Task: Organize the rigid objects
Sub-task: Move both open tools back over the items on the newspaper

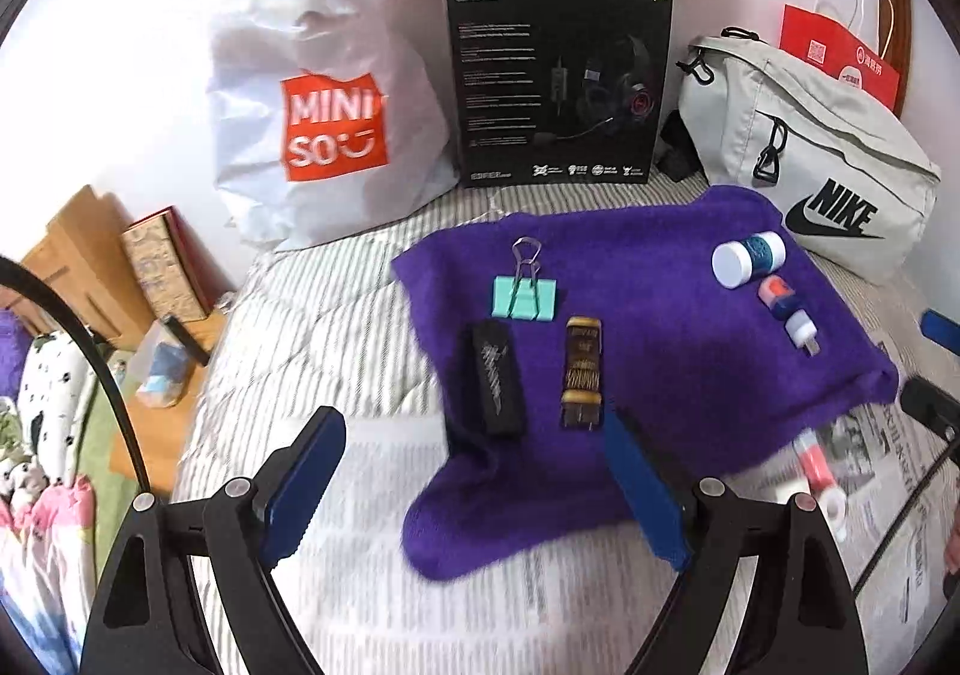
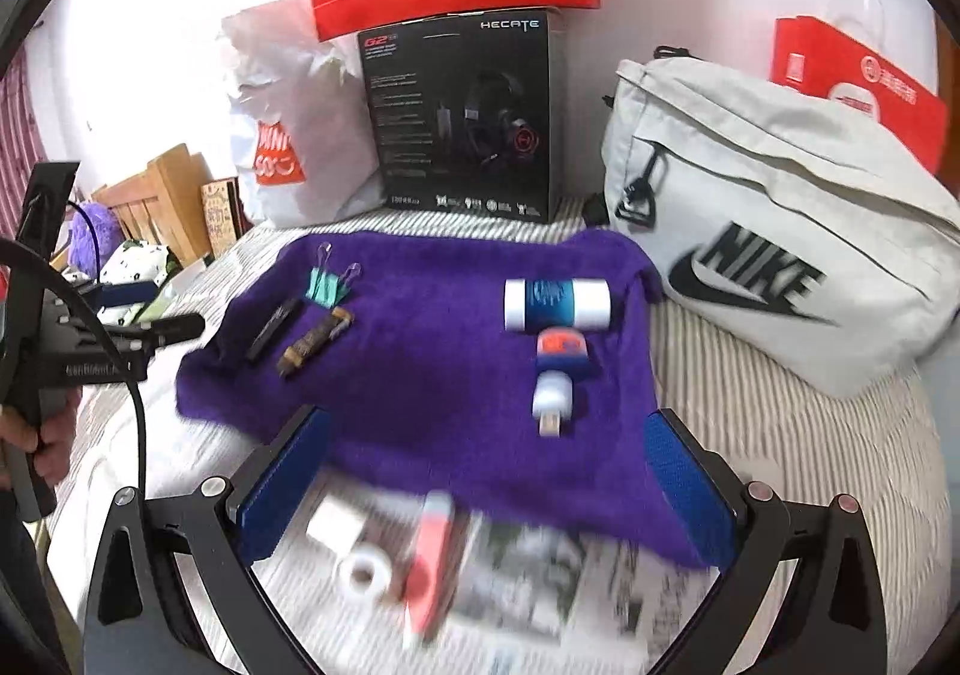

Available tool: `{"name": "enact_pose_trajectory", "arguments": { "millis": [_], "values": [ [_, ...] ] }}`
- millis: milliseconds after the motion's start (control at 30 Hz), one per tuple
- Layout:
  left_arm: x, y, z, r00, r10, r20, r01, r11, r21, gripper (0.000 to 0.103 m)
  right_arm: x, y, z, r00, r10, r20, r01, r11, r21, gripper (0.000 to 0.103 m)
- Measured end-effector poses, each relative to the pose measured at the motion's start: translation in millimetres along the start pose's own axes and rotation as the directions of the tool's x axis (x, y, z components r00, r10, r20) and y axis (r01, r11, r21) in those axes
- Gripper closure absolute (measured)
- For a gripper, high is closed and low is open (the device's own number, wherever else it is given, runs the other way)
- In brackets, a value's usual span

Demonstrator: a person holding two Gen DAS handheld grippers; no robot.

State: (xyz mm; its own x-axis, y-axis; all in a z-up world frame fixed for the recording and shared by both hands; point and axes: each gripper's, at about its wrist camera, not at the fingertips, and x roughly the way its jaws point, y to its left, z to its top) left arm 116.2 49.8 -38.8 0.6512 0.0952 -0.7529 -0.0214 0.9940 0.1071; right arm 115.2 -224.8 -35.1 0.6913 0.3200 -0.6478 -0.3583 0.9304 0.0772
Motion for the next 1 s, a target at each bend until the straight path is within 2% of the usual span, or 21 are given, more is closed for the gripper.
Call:
{"name": "enact_pose_trajectory", "arguments": {
  "millis": [200,333,433,600,667,733,1000],
  "values": [
    [-22,0,-35,0.997,-0.075,0.003,0.075,0.997,-0.004,0.015,-20,4,-54,0.997,-0.037,-0.075,0.037,0.999,-0.003,0.001],
    [-11,-9,-66,0.993,-0.106,-0.043,0.105,0.994,-0.012,0.014,-8,-4,-85,0.99,-0.055,-0.127,0.06,0.998,0.033,0.001],
    [3,-15,-85,0.994,-0.09,-0.07,0.088,0.996,-0.02,0.014,4,-14,-98,0.987,-0.078,-0.143,0.087,0.994,0.063,0.001],
    [19,-19,-104,0.99,-0.102,-0.096,0.098,0.994,-0.049,0.014,15,-24,-104,0.982,-0.09,-0.168,0.108,0.989,0.101,0.0],
    [19,-22,-108,0.994,-0.086,-0.063,0.084,0.996,-0.04,0.007,17,-21,-104,0.979,-0.105,-0.173,0.122,0.989,0.088,0.0],
    [21,-20,-107,0.994,-0.079,-0.071,0.076,0.996,-0.047,0.0,20,-18,-105,0.973,-0.128,-0.19,0.143,0.988,0.067,0.0],
    [23,-20,-108,0.993,-0.083,-0.083,0.078,0.995,-0.054,0.0,21,-15,-105,0.97,-0.144,-0.196,0.156,0.986,0.051,0.0]
  ]
}}
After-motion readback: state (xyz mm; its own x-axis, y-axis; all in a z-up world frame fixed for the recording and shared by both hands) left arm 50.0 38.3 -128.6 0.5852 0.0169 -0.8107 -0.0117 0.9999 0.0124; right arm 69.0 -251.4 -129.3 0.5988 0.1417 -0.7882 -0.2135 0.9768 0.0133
